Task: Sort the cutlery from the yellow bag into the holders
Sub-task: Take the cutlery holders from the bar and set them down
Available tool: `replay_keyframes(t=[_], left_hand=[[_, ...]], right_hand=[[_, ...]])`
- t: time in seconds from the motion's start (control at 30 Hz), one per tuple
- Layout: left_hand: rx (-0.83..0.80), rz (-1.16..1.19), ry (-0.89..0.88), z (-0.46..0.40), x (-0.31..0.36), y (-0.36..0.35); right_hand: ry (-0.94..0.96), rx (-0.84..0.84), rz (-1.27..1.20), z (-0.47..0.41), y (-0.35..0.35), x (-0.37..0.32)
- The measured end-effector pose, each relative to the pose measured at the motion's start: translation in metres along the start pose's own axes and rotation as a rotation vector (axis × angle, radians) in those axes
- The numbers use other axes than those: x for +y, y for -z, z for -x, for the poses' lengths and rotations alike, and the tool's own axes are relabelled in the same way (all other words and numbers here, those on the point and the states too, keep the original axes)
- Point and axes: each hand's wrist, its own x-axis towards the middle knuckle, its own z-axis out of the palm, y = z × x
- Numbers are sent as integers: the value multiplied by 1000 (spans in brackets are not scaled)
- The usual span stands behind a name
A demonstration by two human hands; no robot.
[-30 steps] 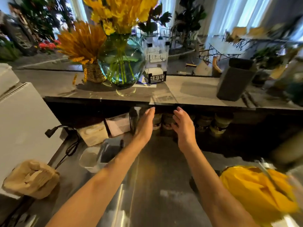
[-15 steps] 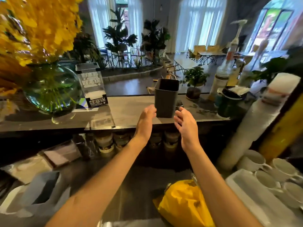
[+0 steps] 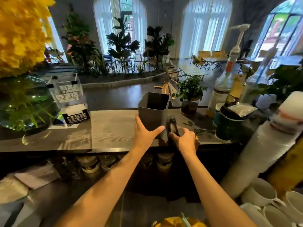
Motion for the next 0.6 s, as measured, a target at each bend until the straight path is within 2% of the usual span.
replay_keyframes(t=[0.07,0.1,0.33,0.6], left_hand=[[53,-43,-52,-8,-5,-11],[91,-60,-76,-11,-8,-17],[268,-174,-59,-28,-13,-39],[286,-101,-64,-35,-20,-23]], right_hand=[[32,23,250,-10,-9,-2],[49,41,301,-14,-13,-3],[41,-20,339,-38,-8,-2],[121,-91,465,-37,-3,-6]])
